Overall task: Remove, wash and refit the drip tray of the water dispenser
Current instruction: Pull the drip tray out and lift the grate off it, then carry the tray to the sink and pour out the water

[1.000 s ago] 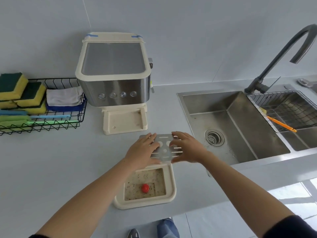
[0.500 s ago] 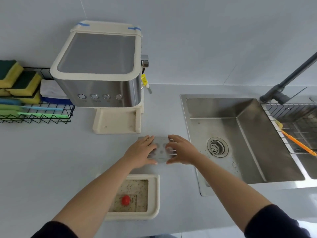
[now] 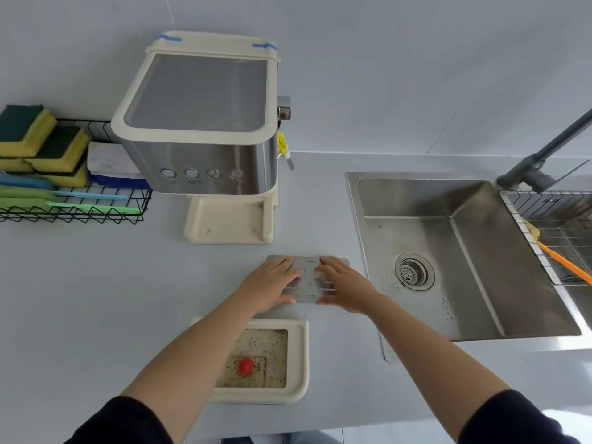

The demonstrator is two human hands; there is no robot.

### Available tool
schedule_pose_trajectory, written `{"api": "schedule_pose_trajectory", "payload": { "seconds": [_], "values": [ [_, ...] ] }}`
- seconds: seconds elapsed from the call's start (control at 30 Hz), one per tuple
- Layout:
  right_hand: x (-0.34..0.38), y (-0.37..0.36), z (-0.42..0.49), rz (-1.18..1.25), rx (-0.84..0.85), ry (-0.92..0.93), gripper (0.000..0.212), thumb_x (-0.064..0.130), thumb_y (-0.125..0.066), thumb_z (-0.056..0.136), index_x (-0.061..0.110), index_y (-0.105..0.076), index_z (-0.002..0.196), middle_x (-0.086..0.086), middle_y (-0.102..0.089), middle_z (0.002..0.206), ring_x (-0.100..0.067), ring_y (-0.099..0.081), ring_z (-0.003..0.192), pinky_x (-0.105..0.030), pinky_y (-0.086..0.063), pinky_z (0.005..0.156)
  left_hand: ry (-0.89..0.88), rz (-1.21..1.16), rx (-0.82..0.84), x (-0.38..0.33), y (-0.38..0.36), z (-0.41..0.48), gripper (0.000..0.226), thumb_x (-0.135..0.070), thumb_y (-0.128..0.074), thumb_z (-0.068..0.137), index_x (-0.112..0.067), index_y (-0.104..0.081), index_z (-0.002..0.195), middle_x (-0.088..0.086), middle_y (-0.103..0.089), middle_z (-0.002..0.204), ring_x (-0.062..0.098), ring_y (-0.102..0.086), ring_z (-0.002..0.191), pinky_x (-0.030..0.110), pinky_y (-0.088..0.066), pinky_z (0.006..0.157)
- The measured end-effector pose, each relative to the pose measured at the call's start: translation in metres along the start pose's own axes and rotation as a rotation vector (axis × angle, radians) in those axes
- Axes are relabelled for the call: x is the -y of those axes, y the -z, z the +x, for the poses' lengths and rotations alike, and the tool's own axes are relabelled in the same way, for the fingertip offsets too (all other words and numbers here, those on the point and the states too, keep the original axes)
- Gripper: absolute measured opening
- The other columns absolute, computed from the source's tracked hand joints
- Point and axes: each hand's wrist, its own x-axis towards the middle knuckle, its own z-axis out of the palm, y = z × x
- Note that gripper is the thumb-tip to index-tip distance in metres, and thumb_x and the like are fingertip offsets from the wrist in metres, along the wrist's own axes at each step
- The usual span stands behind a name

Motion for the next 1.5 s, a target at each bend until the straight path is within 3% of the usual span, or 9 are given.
{"api": "schedule_pose_trajectory", "payload": {
  "seconds": [0.1, 0.23, 0.4, 0.73, 0.83, 0.93, 1.07, 1.23, 1.5],
  "values": [
    [0.005, -0.001, -0.005, 0.002, 0.015, -0.053, 0.078, 0.040, -0.060, 0.083, 0.019, -0.017, 0.144, 0.000, -0.007, 0.157, -0.019, -0.002, 0.145, -0.036, -0.012, 0.118, 0.043, -0.070, -0.030, 0.005, 0.005, -0.008, 0.062, -0.040, -0.053, 0.086, -0.024, -0.025, 0.140, 0.008, -0.011, 0.156, 0.025, -0.014, 0.142, 0.039, -0.021, 0.112],
    [0.015, -0.001, -0.017, 0.026, -0.007, -0.075, 0.084, 0.044, -0.054, 0.086, 0.015, -0.003, 0.146, -0.004, 0.002, 0.158, -0.020, 0.005, 0.145, -0.036, -0.006, 0.119, 0.119, -0.178, -0.083, 0.022, 0.014, -0.034, 0.073, -0.041, -0.054, 0.086, -0.028, -0.014, 0.144, 0.002, -0.003, 0.157, 0.021, -0.008, 0.144, 0.042, -0.018, 0.113],
    [0.034, -0.008, -0.042, 0.118, -0.026, -0.085, 0.085, 0.049, -0.050, 0.086, 0.019, 0.001, 0.146, 0.001, 0.004, 0.157, -0.015, 0.007, 0.144, -0.037, -0.007, 0.117, 0.212, -0.301, -0.114, 0.049, 0.015, -0.081, 0.081, -0.046, -0.055, 0.084, -0.027, -0.006, 0.146, -0.002, -0.001, 0.157, 0.015, -0.003, 0.144, 0.038, -0.015, 0.114],
    [0.084, -0.053, -0.080, 0.427, -0.036, -0.187, 0.104, 0.047, -0.068, 0.074, 0.023, 0.003, 0.146, 0.006, 0.002, 0.157, -0.011, -0.005, 0.144, -0.033, -0.013, 0.116, 0.229, -0.584, -0.086, 0.061, -0.025, -0.169, 0.111, -0.056, -0.068, 0.066, -0.024, 0.003, 0.145, -0.008, -0.002, 0.156, 0.009, -0.011, 0.142, 0.030, -0.017, 0.113],
    [0.095, -0.065, -0.087, 0.487, -0.044, -0.216, 0.111, 0.039, -0.074, 0.071, 0.022, 0.006, 0.146, 0.005, 0.002, 0.157, -0.012, -0.007, 0.144, -0.032, -0.013, 0.116, 0.203, -0.650, -0.069, 0.062, -0.034, -0.184, 0.122, -0.052, -0.079, 0.055, -0.033, 0.001, 0.144, -0.024, -0.013, 0.148, 0.001, -0.023, 0.135, 0.027, -0.028, 0.109],
    [0.104, -0.072, -0.092, 0.532, -0.053, -0.247, 0.124, 0.042, -0.079, 0.062, 0.021, 0.011, 0.145, 0.005, 0.006, 0.157, -0.014, -0.006, 0.144, -0.034, -0.014, 0.116, 0.117, -0.723, -0.100, 0.059, -0.037, -0.190, 0.110, -0.047, -0.085, 0.042, -0.056, -0.015, 0.125, -0.043, -0.034, 0.126, -0.016, -0.038, 0.116, 0.014, -0.040, 0.091],
    [0.115, -0.084, -0.099, 0.544, -0.096, -0.267, 0.138, 0.043, -0.083, 0.053, 0.022, 0.018, 0.143, 0.008, 0.004, 0.156, -0.015, -0.014, 0.141, -0.036, -0.023, 0.116, 0.041, -0.733, -0.109, 0.060, -0.040, -0.187, 0.115, -0.040, -0.087, 0.036, -0.043, -0.018, 0.128, -0.030, -0.040, 0.126, -0.010, -0.041, 0.117, 0.016, -0.042, 0.089],
    [0.118, -0.094, -0.098, 0.528, -0.142, -0.267, 0.141, 0.030, -0.085, 0.055, 0.022, 0.028, 0.139, 0.016, 0.004, 0.149, -0.001, -0.014, 0.128, -0.019, -0.019, 0.103, 0.071, -0.700, -0.146, 0.059, -0.044, -0.185, 0.120, -0.031, -0.083, 0.041, -0.037, -0.009, 0.135, -0.020, -0.040, 0.128, 0.002, -0.047, 0.113, 0.022, -0.047, 0.084],
    [0.121, -0.100, -0.095, 0.536, -0.236, -0.298, 0.135, 0.025, -0.084, 0.058, 0.020, 0.022, 0.141, 0.003, 0.002, 0.157, -0.018, -0.019, 0.140, -0.023, -0.023, 0.105, 0.094, -0.704, -0.138, 0.058, -0.043, -0.183, 0.129, -0.025, -0.083, 0.050, -0.031, 0.007, 0.143, -0.011, -0.041, 0.135, 0.010, -0.049, 0.115, 0.026, -0.047, 0.089]
  ]
}}
